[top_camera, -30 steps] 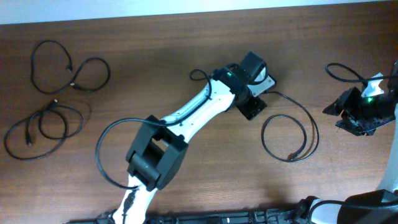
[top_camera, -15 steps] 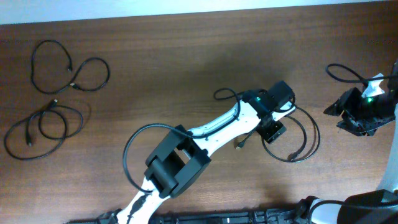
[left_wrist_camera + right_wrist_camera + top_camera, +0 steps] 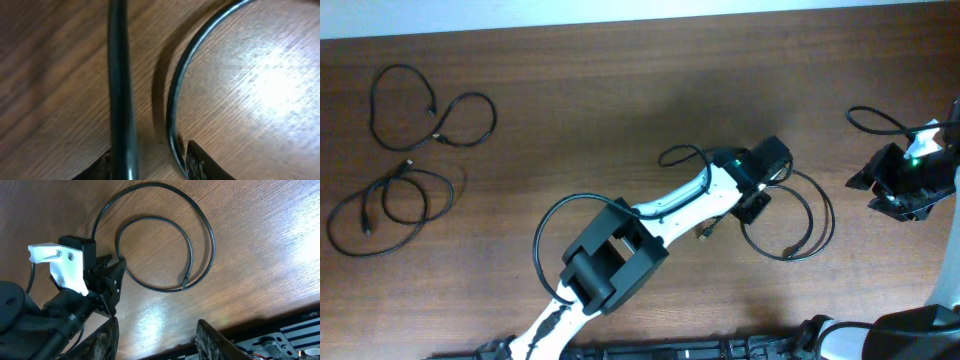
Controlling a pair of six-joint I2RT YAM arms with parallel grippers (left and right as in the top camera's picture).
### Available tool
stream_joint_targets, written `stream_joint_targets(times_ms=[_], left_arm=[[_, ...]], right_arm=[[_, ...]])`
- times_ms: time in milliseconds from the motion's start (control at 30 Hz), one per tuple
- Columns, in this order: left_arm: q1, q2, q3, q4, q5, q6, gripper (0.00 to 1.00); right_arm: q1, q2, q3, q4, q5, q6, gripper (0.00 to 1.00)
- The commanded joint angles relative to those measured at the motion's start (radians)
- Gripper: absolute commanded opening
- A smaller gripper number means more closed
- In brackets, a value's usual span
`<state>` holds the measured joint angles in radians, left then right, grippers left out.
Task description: Untangle cables
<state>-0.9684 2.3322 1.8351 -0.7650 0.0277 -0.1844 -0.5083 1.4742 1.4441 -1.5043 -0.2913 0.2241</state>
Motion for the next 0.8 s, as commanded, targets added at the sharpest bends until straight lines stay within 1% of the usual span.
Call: stream_joint_targets(times_ms=[0,33,67,100,133,233,300,400,467,567,600,667,700,767], left_arm=[[-0.022,0.031,-0.055,-0.002,-0.180,-0.009,0.35],[-0.022,0.031,-0.075,-0.002,-0.213,-0.009,0.34],[-0.019,0.031,-0.096,-0.003,-0.239,-0.009,0.27],[-0.014,0.031,-0.105,-0.007,-0.242,-0.009,0.12],[-0.009,0.031,-0.105,-0.011,-0.242,-0.009,0.00],[0.001,0.029,-0.105,-0.016,-0.242,-0.009,0.00],[0.019,0.021,-0.083,-0.061,-0.243,-0.009,0.00],[0.081,-0.027,-0.028,-0.182,-0.336,-0.009,0.00],[0.135,-0.089,-0.004,-0.230,-0.376,-0.009,0.00],[0.259,-0.206,-0.002,-0.253,-0.377,-0.009,0.00],[0.356,-0.264,-0.002,-0.266,-0.377,-0.009,0.00],[0.432,-0.290,-0.002,-0.270,-0.376,-0.009,0.00],[0.511,-0.298,-0.002,-0.269,-0.376,-0.009,0.00],[0.625,-0.294,-0.002,-0.269,-0.372,-0.009,0.00]], right_arm=[[-0.003,-0.015,0.020,-0.003,0.015,-0.011,0.49],[-0.003,-0.015,0.020,-0.003,0.016,-0.011,0.49],[-0.003,-0.015,0.020,-0.004,0.016,-0.011,0.49],[-0.003,-0.015,0.020,-0.004,0.016,-0.011,0.49],[-0.003,-0.015,0.020,-0.004,0.016,-0.011,0.49],[-0.003,-0.015,0.020,-0.003,0.016,-0.011,0.49],[-0.003,-0.015,0.020,-0.003,0.016,-0.011,0.49],[-0.003,-0.015,0.020,0.001,0.016,-0.011,0.50],[-0.003,-0.015,0.020,0.002,0.016,-0.011,0.50],[-0.003,-0.015,0.020,0.002,0.016,-0.011,0.50],[-0.003,-0.015,0.020,0.002,0.016,-0.011,0.50],[-0.003,-0.015,0.020,0.005,0.016,-0.011,0.50],[-0.003,-0.015,0.020,0.010,0.016,-0.010,0.50],[-0.003,-0.015,0.020,0.014,0.015,-0.010,0.50]])
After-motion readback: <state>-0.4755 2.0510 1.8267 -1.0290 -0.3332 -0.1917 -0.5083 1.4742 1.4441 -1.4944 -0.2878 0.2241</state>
